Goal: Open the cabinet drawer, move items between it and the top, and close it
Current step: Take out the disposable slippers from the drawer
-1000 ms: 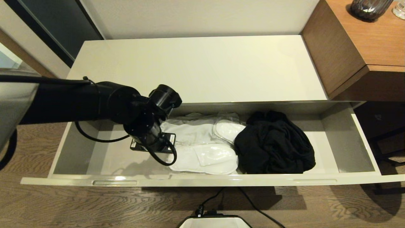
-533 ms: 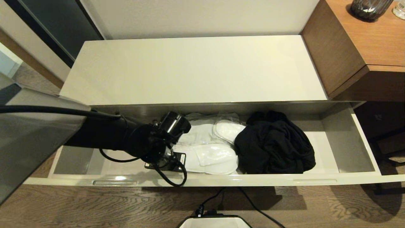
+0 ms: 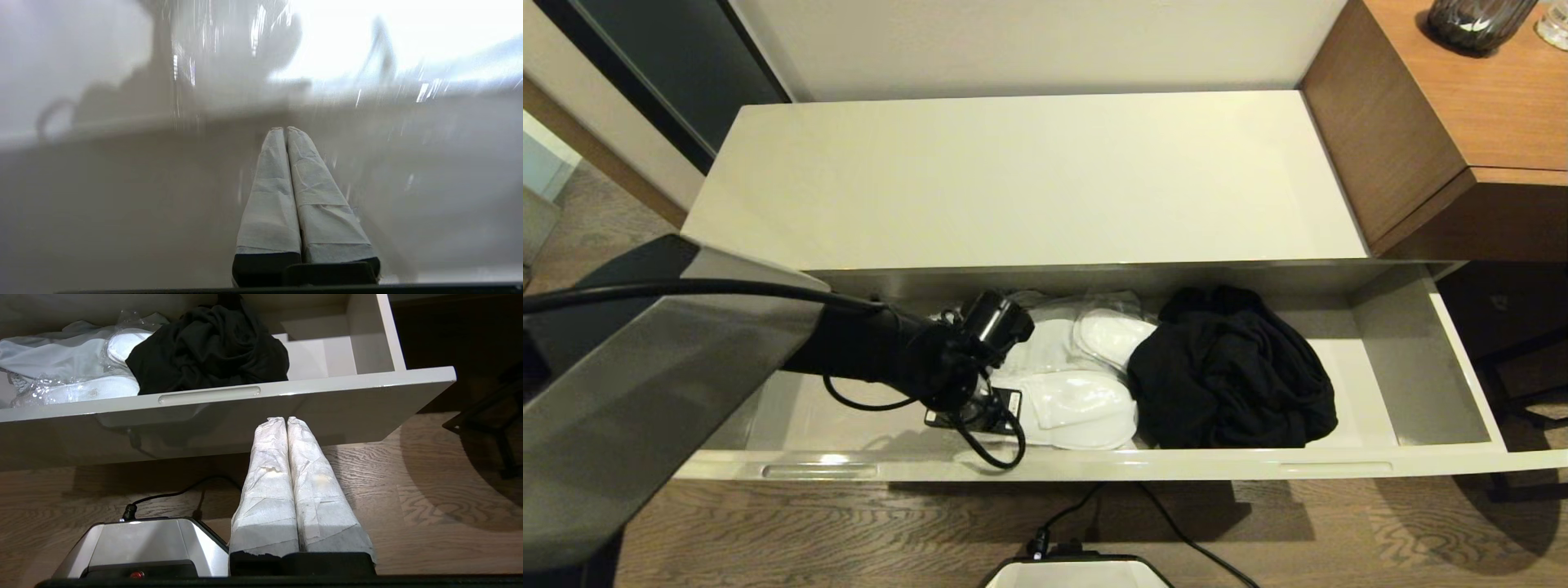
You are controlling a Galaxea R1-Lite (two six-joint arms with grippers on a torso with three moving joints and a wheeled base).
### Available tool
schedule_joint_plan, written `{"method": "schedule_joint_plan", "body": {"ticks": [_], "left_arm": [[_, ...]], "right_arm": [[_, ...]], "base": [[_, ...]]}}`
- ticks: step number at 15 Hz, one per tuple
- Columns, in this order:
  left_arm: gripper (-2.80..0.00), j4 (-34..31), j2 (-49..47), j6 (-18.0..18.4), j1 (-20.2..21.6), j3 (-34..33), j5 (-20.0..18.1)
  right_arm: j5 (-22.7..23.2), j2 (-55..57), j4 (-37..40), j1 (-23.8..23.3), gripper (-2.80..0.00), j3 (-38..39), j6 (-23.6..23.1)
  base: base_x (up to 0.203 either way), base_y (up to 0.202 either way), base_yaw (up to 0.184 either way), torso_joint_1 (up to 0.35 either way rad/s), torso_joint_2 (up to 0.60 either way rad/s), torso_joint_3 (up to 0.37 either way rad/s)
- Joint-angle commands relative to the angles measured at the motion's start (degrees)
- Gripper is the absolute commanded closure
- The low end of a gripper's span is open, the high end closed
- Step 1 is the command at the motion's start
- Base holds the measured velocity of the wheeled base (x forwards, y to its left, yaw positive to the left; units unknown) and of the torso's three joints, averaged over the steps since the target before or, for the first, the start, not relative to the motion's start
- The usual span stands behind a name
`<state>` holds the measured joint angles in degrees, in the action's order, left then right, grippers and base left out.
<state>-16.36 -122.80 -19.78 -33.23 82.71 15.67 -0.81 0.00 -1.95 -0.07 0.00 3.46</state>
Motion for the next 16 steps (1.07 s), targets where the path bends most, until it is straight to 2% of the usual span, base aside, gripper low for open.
{"method": "schedule_joint_plan", "body": {"ticks": [1,3,5,9,10,14,15,16], "left_arm": [[0.00,0.1,-2.8,2.0,1.3,3.9,-0.2],[0.00,-0.2,-3.1,2.6,1.6,4.3,-0.3],[0.00,-1.7,-4.6,4.9,2.6,8.9,-0.6],[0.00,-3.1,-4.2,5.5,2.7,7.9,-0.7],[-2.80,-3.1,-4.1,5.5,2.7,7.8,-0.6],[-2.80,-2.7,-3.9,5.8,2.9,7.7,-1.4],[-2.80,-2.2,-3.6,8.2,3.6,7.4,-4.4],[-2.80,-1.1,-3.1,12.4,4.5,7.0,-5.9]], "right_arm": [[0.0,0.1,0.0,0.0,0.00,0.0,0.0],[0.0,0.1,0.0,0.0,0.00,0.0,0.1],[0.0,0.1,0.0,0.0,0.00,0.0,0.0],[0.0,0.1,0.0,0.0,0.00,0.0,0.0],[0.0,0.1,0.0,0.0,0.00,0.0,0.1],[0.0,0.1,-0.1,0.0,0.00,0.0,0.1],[0.0,0.1,0.0,0.0,0.00,0.0,0.1],[0.0,0.1,-0.1,0.0,0.00,0.0,0.0]], "base": [[0.000,0.000,0.000,0.000,0.00,0.000],[0.000,0.000,0.000,0.000,0.00,0.000],[0.000,0.000,0.000,0.000,0.00,0.000],[0.000,0.000,0.000,0.000,0.00,0.000],[0.000,0.000,0.000,0.000,0.00,0.000],[0.000,0.000,0.000,0.000,0.00,0.000],[0.000,0.000,0.000,0.000,0.00,0.000],[0.000,0.000,0.000,0.000,0.00,0.000]]}}
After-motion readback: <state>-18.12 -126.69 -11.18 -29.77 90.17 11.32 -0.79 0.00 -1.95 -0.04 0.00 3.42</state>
